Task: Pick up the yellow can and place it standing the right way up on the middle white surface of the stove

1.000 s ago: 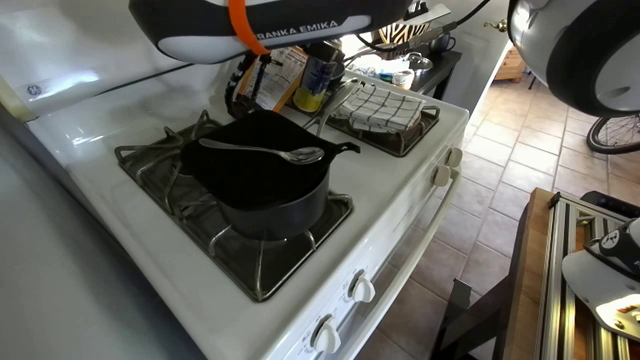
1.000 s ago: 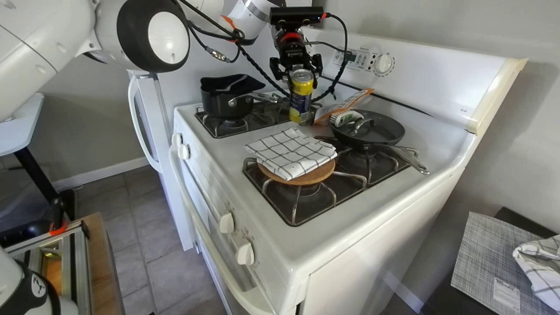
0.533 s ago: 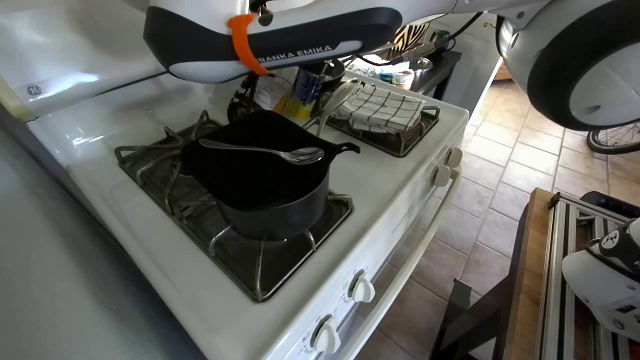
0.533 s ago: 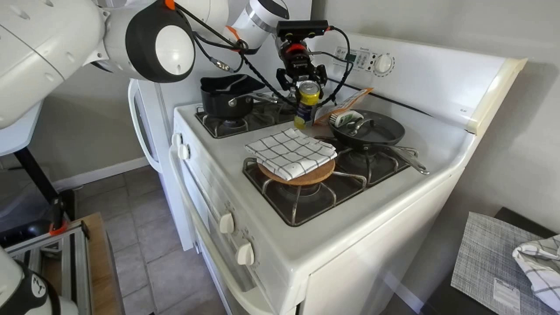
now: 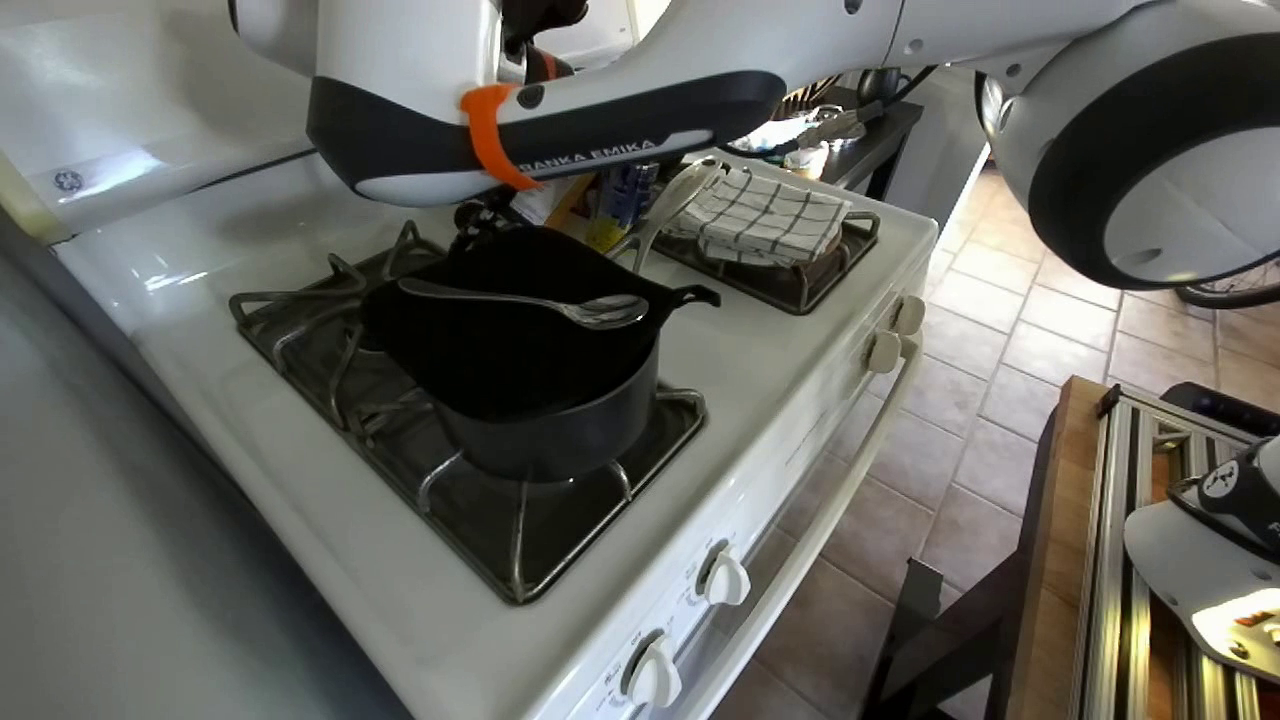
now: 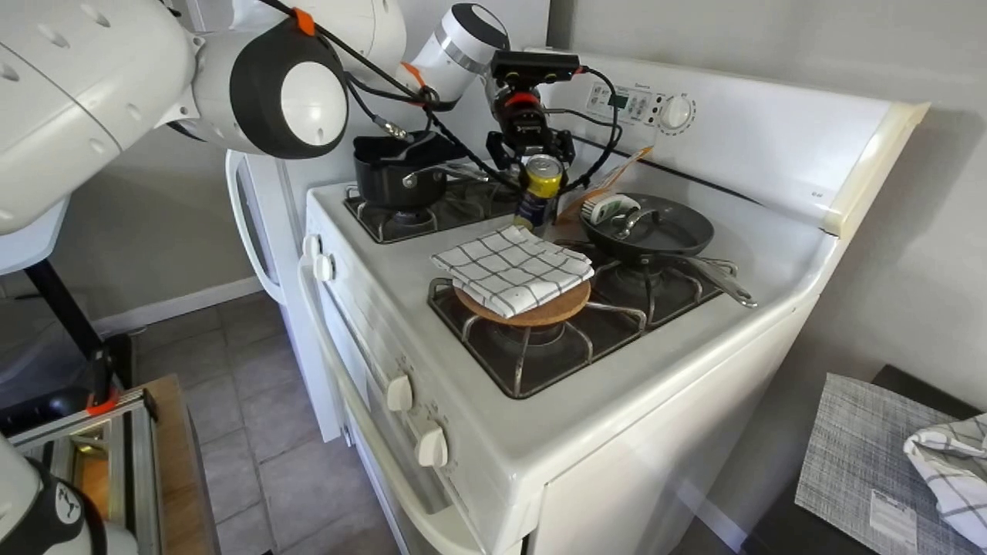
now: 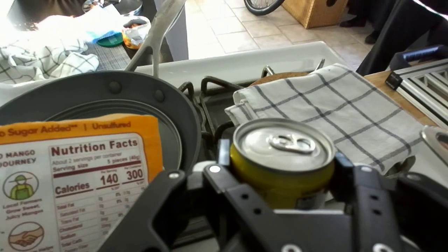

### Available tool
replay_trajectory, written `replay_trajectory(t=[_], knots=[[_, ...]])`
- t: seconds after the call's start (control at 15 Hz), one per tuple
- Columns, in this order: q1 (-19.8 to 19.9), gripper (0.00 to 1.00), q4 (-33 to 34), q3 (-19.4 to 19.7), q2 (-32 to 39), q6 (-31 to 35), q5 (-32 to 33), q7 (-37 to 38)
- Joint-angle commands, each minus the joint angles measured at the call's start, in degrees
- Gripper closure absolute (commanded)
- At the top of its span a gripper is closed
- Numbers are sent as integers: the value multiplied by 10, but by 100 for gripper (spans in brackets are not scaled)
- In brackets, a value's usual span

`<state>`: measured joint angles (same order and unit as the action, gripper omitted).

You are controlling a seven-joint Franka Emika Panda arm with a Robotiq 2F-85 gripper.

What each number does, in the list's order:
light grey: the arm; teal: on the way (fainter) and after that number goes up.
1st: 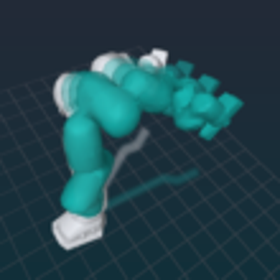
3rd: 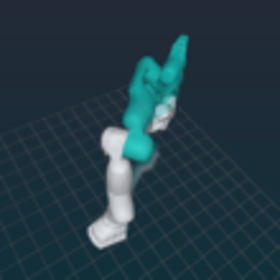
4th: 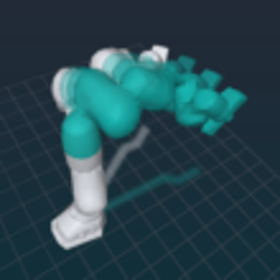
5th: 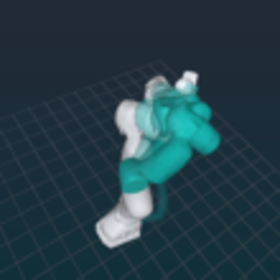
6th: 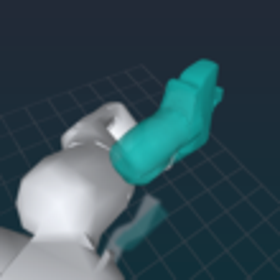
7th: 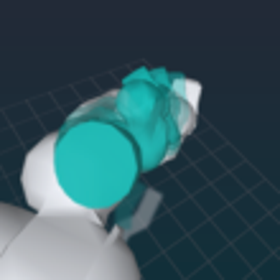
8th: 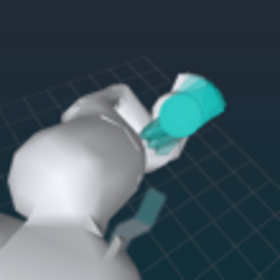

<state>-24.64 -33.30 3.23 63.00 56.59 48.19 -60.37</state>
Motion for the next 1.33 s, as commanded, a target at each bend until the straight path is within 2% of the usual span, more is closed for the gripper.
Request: replay_trajectory(t=[0.0, 0.53, 0.6, 0.67, 0.8, 1.27], knots=[[-12, 62, 35, 23, 28, -32, 22, -35], [-21, 62, 52, 48, 57, -34, 18, -31], [-22, 12, 53, 50, 58, -35, 17, -32], [-23, 11, 55, 52, 59, -36, 17, -30], [-21, 0, 34, 45, 47, -31, 21, -20], [-21, 0, 54, 38, 25, -36, 9, -9]])
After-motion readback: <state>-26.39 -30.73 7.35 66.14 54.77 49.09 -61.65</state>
